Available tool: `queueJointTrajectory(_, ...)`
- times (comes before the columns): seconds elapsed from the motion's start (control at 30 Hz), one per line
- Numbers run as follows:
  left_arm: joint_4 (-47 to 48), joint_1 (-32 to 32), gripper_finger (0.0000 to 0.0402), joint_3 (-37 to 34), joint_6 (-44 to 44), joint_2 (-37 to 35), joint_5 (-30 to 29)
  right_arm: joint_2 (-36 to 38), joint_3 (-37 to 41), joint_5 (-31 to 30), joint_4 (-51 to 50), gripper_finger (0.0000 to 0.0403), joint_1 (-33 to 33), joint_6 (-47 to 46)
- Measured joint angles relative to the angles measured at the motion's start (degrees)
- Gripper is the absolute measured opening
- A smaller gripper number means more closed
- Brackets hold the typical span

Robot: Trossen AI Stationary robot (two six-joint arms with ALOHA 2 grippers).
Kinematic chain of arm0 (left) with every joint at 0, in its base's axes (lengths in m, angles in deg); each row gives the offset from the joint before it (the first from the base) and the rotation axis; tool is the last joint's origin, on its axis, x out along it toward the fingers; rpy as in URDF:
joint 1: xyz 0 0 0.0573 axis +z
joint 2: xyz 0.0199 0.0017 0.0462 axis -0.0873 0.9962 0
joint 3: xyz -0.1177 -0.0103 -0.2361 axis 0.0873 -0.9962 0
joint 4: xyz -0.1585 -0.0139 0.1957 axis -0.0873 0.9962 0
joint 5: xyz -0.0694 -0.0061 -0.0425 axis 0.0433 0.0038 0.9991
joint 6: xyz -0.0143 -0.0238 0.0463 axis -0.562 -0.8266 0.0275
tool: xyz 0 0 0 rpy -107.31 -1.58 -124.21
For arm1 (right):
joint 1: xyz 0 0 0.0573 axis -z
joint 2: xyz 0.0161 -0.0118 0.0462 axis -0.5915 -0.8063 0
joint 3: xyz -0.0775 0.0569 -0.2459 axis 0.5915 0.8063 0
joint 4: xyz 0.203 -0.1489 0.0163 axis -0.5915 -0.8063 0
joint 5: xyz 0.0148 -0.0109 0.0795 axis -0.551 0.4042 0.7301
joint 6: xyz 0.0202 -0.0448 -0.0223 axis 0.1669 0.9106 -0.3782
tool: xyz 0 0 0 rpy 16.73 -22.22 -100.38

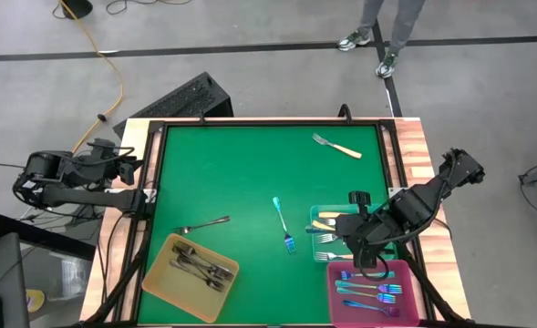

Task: Sort silverware by color (type)
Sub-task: Put the purple fork into the pink bin

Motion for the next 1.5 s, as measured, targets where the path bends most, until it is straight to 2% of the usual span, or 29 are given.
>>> queueJointTrajectory(1.5, 0.0, 0.0, 0.0158, 0.0, 0.0, 0.0, 0.0, 0.0, 0.0, 0.1, -1.5, 0.003, -0.6, 0.1)
